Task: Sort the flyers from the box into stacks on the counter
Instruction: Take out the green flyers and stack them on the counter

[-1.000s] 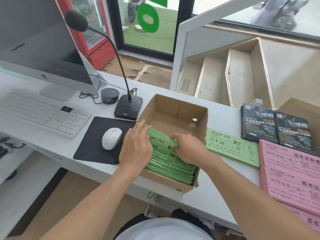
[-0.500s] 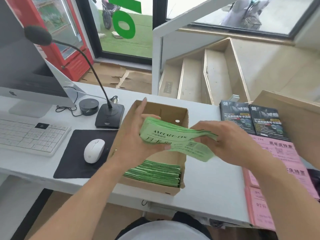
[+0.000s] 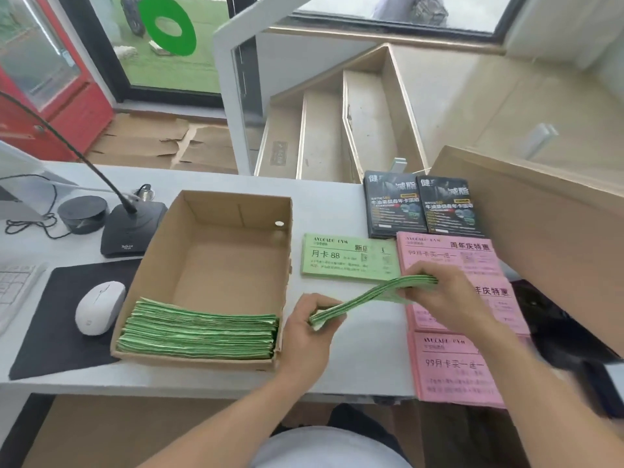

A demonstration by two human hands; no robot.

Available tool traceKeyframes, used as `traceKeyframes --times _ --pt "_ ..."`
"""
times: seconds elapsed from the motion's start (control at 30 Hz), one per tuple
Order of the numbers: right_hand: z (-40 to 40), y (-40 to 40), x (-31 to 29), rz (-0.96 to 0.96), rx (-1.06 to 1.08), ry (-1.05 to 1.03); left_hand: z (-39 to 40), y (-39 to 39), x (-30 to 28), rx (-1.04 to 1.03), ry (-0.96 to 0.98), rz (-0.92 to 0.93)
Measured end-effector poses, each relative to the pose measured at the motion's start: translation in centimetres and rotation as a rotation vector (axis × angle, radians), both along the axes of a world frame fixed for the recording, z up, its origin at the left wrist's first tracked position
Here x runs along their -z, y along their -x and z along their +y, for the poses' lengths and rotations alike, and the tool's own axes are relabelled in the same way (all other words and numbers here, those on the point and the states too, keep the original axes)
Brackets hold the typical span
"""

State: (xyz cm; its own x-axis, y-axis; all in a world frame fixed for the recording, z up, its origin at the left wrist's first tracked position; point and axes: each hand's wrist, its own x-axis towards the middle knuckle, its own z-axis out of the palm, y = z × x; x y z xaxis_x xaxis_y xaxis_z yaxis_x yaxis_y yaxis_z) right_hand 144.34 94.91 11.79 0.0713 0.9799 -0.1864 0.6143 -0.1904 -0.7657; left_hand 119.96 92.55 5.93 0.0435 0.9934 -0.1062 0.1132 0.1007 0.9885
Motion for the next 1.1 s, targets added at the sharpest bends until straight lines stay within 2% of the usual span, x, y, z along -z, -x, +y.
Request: traceKeyframes --times 0.13,0.27,0.33,0.43,0.53,0.67,0.83,0.9,1.03,1.1 --pt "-0.2 0.0 3.0 0.041 0.009 0.055 -0.3 -1.1 1.8 -0.154 0.062 0.016" --pt "-0.2 -1.3 5.1 -0.107 -0.174 0.125 -0.7 -1.0 4.1 -0.169 0.104 0.150" --pt "-0.3 -1.6 5.6 -0.099 -0.192 0.120 -1.1 -1.2 4.5 -0.207 0.146 0.152" --pt "-0.2 -1.9 6.4 -0.077 -0.174 0.115 -1.2 -2.1 4.2 -0.276 0.195 0.138" --pt "0.6 -1.7 5.9 0.051 -0.081 0.132 0.1 -3.3 2.6 -0.352 0.199 0.163" --pt "4.3 -1.4 4.8 0.056 0.037 0.065 4.2 -4.7 0.9 -0.404 0.082 0.269" --pt "8.8 -1.0 5.3 -0.088 0.081 -0.003 11.5 -5.5 0.7 -0.354 0.022 0.514" --pt "10.0 -0.7 5.9 -0.183 0.079 -0.027 13.6 -5.6 1.1 -0.303 0.095 0.574" --pt "10.5 -1.0 8.4 -0.590 -0.039 -0.138 15.4 -5.3 2.1 -0.173 0.310 0.639" --pt "10.1 -1.1 9.3 -0.714 -0.114 -0.229 15.2 -5.3 2.4 -0.108 0.347 0.637"
